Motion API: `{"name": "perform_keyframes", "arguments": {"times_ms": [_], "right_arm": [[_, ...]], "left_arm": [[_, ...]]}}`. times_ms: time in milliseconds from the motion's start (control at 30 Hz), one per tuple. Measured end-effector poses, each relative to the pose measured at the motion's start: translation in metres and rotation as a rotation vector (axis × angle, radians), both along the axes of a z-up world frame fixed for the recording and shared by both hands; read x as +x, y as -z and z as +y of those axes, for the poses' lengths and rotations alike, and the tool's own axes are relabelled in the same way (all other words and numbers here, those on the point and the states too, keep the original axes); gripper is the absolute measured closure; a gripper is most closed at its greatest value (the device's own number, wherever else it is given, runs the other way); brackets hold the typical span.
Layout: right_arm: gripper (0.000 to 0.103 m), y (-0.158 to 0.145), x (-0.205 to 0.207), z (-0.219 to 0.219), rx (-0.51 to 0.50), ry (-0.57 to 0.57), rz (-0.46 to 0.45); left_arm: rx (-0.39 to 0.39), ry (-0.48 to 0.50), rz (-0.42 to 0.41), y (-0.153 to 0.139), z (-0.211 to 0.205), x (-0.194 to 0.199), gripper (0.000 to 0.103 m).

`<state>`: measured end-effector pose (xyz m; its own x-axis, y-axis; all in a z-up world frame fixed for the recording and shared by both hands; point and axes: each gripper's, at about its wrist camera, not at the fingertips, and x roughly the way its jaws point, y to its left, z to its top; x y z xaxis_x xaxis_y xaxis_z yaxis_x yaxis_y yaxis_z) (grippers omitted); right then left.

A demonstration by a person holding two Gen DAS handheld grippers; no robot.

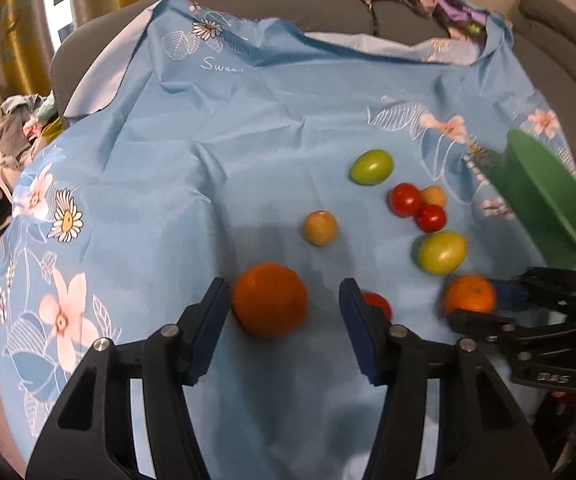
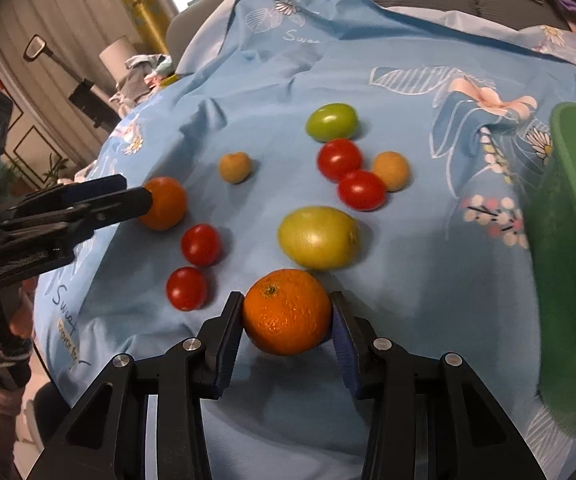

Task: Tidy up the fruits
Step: 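Grasp the large orange with the left tool while the right tool grasps the mandarin, then carry the large orange and the mandarin over the green bowl with both tools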

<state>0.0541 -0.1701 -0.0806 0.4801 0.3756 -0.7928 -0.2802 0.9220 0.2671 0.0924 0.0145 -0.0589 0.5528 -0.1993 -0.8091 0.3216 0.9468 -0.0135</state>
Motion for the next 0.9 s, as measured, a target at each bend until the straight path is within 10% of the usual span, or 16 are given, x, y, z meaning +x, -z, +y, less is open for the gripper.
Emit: {"name": "perform_keyframes", "arguments": {"times_ms": [467,900], "right_arm": [[0.059,0.001,0.004,0.000,0.017,-0.001,-0.008],[0.059,-0.003,-0.003,-0.003,0.006,0.003,-0.015]], "left_arm": [[0.153,0.057,0.046,0.025,-0.017,0.020,0.058],[-0.030,-0.003,0.077,0.005,-0.009,-0.003,0.058]]}}
